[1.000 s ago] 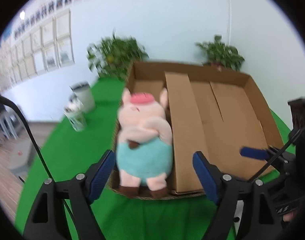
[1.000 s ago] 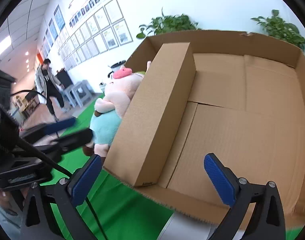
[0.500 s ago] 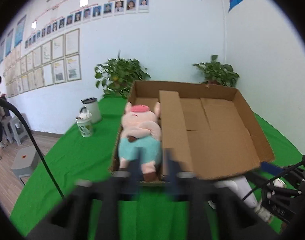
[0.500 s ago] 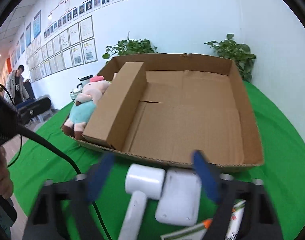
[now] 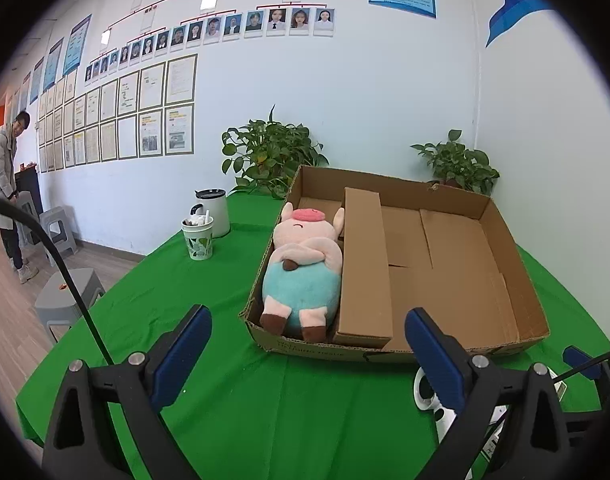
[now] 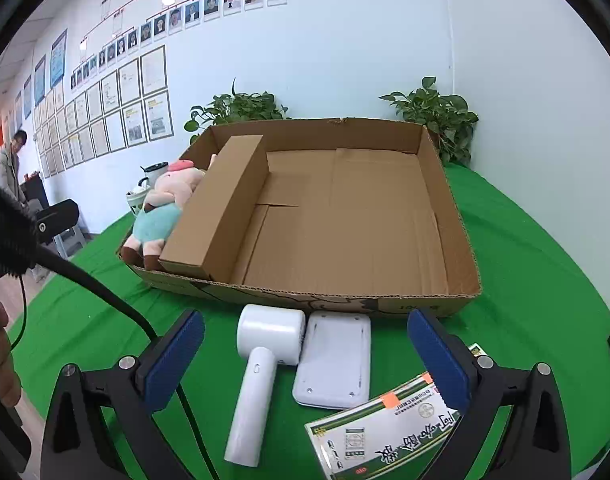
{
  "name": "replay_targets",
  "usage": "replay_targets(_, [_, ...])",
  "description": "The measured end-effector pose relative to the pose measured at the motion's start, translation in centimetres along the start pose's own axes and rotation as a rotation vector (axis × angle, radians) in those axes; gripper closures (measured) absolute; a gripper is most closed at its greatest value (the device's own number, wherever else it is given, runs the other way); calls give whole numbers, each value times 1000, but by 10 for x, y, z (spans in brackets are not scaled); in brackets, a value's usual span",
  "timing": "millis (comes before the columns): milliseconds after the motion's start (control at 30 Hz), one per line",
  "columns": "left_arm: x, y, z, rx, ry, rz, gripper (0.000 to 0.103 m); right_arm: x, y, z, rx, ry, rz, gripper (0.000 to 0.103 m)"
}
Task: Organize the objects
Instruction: 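Withdraw the left gripper and move both grippers toward the white hair dryer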
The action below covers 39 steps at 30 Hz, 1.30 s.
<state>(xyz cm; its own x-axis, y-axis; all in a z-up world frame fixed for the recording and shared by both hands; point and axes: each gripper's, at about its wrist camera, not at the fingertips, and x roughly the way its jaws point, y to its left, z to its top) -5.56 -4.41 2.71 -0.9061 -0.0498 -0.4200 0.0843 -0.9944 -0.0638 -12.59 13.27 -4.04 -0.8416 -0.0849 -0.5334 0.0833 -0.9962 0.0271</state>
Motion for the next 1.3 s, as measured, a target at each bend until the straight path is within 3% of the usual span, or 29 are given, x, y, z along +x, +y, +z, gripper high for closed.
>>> replay_targets(433, [-2,-9,1,49,8,-1,6,-34,-13,-16,-21,-33,17,1])
replay_targets(900, [16,-16,-5,60,69,-42,6,-28,-18,-26,-6,-10,40,1])
replay_targets(1100, [37,-16,-13,57,160,-102,6,-21,-18,-32,1,6,41,1])
replay_targets(1300, [58,-7,-30,6,301,-239,7,-27,-18,-40,-11,25,62,1])
